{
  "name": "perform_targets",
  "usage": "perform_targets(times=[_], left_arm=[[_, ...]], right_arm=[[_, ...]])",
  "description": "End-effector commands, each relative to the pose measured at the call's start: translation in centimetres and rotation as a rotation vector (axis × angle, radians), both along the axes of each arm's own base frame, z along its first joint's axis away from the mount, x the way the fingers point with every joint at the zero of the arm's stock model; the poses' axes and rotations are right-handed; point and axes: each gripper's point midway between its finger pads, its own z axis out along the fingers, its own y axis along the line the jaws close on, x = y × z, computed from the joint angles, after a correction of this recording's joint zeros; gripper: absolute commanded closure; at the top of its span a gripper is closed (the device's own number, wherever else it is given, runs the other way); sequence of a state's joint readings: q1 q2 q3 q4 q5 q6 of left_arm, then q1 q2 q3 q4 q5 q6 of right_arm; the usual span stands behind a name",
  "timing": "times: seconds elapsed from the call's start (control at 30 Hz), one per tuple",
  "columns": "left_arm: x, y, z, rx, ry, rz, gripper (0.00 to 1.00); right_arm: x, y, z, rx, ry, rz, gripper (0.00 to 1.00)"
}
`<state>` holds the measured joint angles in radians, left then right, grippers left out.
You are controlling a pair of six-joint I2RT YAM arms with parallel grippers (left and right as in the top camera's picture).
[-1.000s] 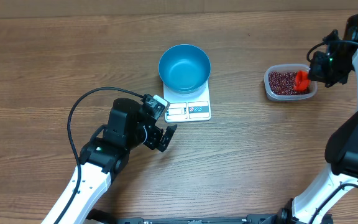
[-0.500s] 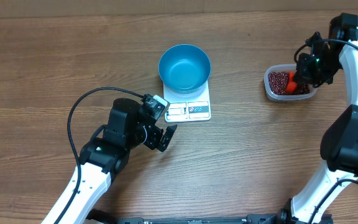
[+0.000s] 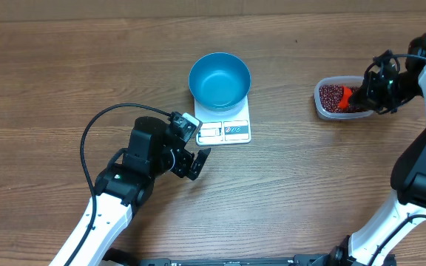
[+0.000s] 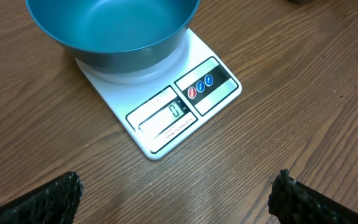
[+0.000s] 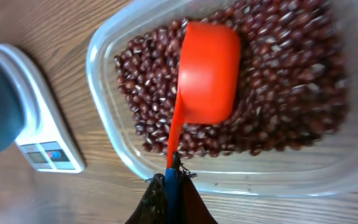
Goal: Scoop item into bowl and weigh 150g on scale
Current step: 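Scoop beans and lift the filled scoop out of the tub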
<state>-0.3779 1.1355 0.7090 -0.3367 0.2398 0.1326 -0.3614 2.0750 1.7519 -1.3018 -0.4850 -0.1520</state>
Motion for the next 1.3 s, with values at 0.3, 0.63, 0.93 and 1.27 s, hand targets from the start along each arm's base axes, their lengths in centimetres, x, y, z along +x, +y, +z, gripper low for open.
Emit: perform_targets(times=[0.3,0.63,0.93,1.27], left_arm=[[0.4,-0.2,0.8,-0.019,-0.008,0.002,0.01],[0.3,-0.2,0.8,-0.018,-0.006,0.002,0.0],[0.3,-0.2,0.8,-0.018,-0.006,0.002,0.0],[0.3,-0.2,0.8,-0.019,-0.006,0.002,0.01]], right_arm=[[-0.4,0.1,0.6,0.206,-0.02,-0.073,0.96],[-1.8,-2.0,1.1,0.25,-0.026,-0.107,0.96],[-2.0,-3.0,2.7,0.356,-0.104,-0.13,0.96],[-2.7,-3.0,4.9,0.469,-0.205,-0.101,0.96]])
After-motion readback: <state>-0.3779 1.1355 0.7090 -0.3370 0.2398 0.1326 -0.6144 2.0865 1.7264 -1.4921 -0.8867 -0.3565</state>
